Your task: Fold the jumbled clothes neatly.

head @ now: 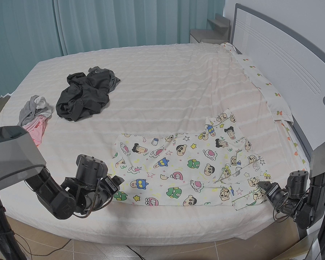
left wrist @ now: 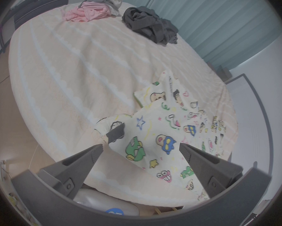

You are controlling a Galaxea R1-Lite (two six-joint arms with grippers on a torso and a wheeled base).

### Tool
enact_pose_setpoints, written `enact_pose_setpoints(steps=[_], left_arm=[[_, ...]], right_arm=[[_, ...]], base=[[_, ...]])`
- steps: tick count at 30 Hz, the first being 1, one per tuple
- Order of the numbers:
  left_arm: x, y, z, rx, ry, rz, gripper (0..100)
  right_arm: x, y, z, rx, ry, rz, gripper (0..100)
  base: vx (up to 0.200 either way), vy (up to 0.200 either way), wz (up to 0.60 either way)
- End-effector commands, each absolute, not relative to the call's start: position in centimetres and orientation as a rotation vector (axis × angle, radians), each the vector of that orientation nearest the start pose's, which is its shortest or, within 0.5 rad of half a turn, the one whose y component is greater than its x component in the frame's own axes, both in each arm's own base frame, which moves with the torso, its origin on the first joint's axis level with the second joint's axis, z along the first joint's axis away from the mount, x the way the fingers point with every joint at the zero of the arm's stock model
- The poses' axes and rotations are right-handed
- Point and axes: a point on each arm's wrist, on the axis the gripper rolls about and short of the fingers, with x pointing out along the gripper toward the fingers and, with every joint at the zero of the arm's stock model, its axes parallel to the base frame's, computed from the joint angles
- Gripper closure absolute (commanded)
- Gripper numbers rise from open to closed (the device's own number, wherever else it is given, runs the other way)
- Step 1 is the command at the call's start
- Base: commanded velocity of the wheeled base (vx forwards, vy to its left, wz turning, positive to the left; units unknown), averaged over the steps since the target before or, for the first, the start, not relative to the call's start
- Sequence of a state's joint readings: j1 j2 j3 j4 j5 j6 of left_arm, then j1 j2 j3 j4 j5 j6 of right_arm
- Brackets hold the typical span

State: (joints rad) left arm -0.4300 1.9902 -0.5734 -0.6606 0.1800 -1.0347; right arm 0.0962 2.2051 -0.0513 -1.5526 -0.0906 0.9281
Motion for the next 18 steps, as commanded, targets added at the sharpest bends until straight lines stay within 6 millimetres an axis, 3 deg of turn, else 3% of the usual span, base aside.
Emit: enact_pose_setpoints(steps=[1,3,5,18], left_arm=[[24.2,-11.0,9.0,-0.774,0.680,0.015,0],[22.8,-11.0,11.2,-0.800,0.636,-0.065,0],[22.3,-10.9,12.0,-0.808,0.611,-0.089,0],[22.0,-12.1,11.9,-0.794,0.643,-0.150,0]], right_arm=[[21.4,1.1,3.2,0.877,0.419,-0.247,0],[21.2,0.1,4.5,0.890,0.346,-0.264,0],[21.0,-0.7,5.2,0.879,0.304,-0.275,0],[22.4,-0.3,8.2,0.754,0.170,-0.122,0]], base=[[0.000,0.000,0.00],[0.000,0.000,0.00],[0.000,0.000,0.00],[0.000,0.000,0.00]])
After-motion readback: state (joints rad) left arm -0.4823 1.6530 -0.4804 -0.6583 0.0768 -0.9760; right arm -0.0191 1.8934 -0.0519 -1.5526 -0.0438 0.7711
